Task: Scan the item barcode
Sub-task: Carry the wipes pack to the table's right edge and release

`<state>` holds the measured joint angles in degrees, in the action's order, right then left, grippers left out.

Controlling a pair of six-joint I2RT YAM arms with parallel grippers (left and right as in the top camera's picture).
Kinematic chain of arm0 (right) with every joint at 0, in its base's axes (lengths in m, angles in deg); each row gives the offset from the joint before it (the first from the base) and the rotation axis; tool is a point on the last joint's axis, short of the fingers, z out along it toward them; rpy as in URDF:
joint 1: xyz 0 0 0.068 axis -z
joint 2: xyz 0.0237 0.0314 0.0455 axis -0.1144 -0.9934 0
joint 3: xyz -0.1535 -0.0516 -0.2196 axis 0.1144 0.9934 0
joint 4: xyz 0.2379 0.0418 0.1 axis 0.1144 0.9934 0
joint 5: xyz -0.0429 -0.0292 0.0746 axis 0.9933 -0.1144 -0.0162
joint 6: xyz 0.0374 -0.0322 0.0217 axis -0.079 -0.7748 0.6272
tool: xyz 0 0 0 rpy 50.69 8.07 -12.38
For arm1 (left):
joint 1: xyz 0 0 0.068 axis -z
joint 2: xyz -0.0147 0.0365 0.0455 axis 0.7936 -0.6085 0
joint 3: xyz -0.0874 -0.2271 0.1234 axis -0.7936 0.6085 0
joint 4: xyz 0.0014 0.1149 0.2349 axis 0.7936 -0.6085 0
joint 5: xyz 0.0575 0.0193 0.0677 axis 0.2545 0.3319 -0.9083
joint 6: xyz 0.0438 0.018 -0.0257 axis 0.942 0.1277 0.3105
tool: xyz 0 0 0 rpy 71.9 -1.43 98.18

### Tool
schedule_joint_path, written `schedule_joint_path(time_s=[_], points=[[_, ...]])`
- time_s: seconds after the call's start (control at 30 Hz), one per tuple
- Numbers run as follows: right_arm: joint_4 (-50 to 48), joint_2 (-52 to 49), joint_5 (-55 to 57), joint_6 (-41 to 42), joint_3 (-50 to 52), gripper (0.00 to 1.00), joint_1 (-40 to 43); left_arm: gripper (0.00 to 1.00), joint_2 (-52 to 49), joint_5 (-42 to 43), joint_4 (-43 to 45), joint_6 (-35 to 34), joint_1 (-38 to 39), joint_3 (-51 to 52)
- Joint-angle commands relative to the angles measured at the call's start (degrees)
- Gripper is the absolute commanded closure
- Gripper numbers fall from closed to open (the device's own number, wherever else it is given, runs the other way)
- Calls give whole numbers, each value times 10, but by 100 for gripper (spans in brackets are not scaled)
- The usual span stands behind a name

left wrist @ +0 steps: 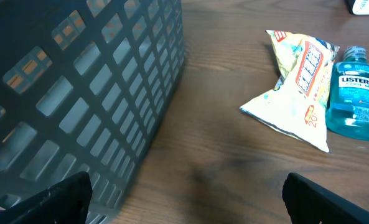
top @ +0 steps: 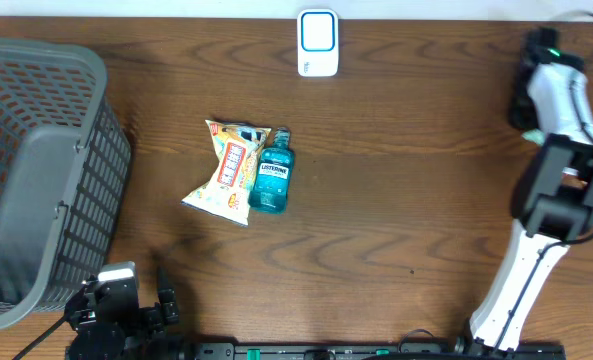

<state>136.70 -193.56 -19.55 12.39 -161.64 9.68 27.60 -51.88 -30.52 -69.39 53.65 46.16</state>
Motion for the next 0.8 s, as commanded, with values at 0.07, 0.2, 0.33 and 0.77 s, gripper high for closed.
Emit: schedule_joint_path(time_s=[0.07, 0.2, 0.33, 0.77], points=[[-45, 15, -114, -7, 60, 98, 87, 2, 0, -8, 0, 8, -2, -2], [-27, 18, -170, -4, 44, 1, 118, 2, 0, -8, 0, 8, -2, -2], [27, 32, -193, 26, -12, 1, 120, 2, 0, -8, 0, 8, -2, -2], [41, 223, -339, 87, -37, 1, 13, 2, 0, -8, 0, 8, -2, -2]])
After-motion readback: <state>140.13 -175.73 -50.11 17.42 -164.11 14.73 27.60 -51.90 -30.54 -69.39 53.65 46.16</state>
